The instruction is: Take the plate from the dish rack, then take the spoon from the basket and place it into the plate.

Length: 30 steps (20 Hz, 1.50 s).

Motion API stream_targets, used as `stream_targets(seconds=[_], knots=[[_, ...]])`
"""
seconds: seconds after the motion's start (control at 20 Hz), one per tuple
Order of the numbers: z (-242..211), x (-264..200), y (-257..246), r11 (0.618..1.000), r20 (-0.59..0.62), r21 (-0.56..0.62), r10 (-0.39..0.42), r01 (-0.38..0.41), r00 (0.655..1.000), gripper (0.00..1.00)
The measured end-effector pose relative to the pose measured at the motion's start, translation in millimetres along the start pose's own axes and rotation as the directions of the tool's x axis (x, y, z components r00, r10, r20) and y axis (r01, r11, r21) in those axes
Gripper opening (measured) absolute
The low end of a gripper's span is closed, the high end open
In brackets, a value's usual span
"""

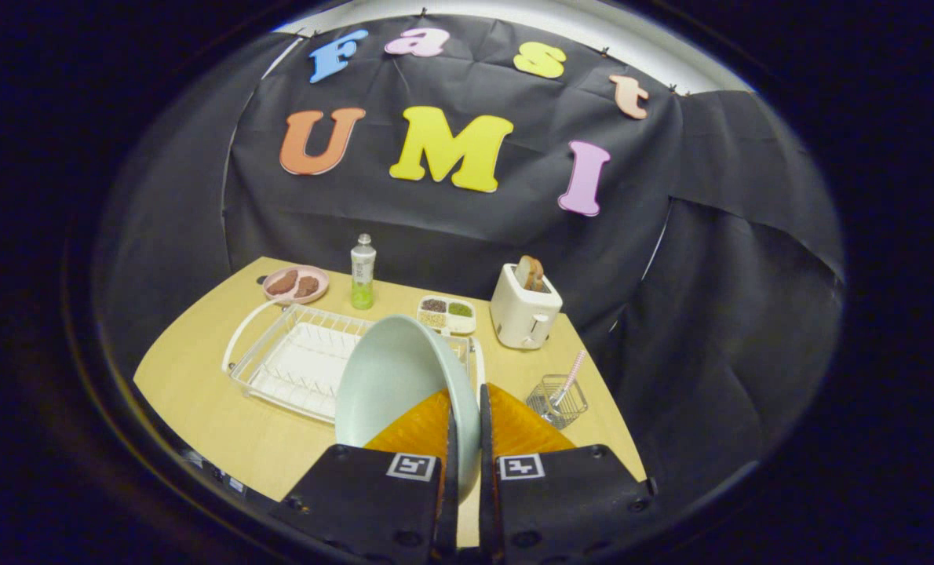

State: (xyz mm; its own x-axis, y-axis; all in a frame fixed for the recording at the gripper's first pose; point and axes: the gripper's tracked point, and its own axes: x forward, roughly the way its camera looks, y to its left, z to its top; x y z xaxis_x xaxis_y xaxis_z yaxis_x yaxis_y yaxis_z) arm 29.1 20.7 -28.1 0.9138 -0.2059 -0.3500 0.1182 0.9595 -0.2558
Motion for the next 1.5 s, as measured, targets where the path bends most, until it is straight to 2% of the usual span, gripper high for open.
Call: stream_targets(seconds=[0.1, 0.3, 0.4, 0.6, 0.75, 0.85, 0.9, 0.95, 1.05, 1.2, 1.4, 1.45, 1.5], knots=[[-37.5, -4.8, 1.2, 0.999, 0.018, 0.042, 0.034, -0.034, 0.999, 0.16], [-107.6, 8.0, 30.6, 0.986, -0.041, 0.093, 0.146, -0.142, 0.988, 0.16], [-131.3, 19.8, 35.0, 0.978, -0.066, 0.122, 0.176, -0.168, 0.982, 0.16], [-164.2, 51.9, 31.9, 0.973, -0.080, 0.137, 0.196, -0.184, 0.977, 0.16], [-190.5, 76.6, 17.6, 0.985, -0.074, 0.103, 0.148, -0.140, 0.986, 0.15], [-207.8, 94.1, 10.0, 0.984, -0.102, 0.127, 0.139, -0.125, 0.985, 0.15], [-211.4, 96.9, 8.5, 0.979, -0.111, 0.151, 0.151, -0.134, 0.982, 0.15], [-211.4, 93.6, 15.1, 0.966, -0.104, 0.182, 0.204, -0.183, 0.973, 0.15], [-215.9, 100.0, 6.7, 0.963, -0.129, 0.213, 0.193, -0.163, 0.973, 0.15], [-195.8, 92.5, 3.4, 0.943, -0.065, 0.261, 0.231, -0.207, 0.971, 0.15], [-175.4, 86.7, -14.2, 0.945, 0.008, 0.261, 0.205, -0.200, 0.979, 0.15], [-171.2, 85.4, -18.8, 0.942, 0.024, 0.270, 0.202, -0.201, 0.979, 0.16], [-166.0, 85.5, -25.1, 0.939, 0.035, 0.282, 0.196, -0.197, 0.980, 0.26]])
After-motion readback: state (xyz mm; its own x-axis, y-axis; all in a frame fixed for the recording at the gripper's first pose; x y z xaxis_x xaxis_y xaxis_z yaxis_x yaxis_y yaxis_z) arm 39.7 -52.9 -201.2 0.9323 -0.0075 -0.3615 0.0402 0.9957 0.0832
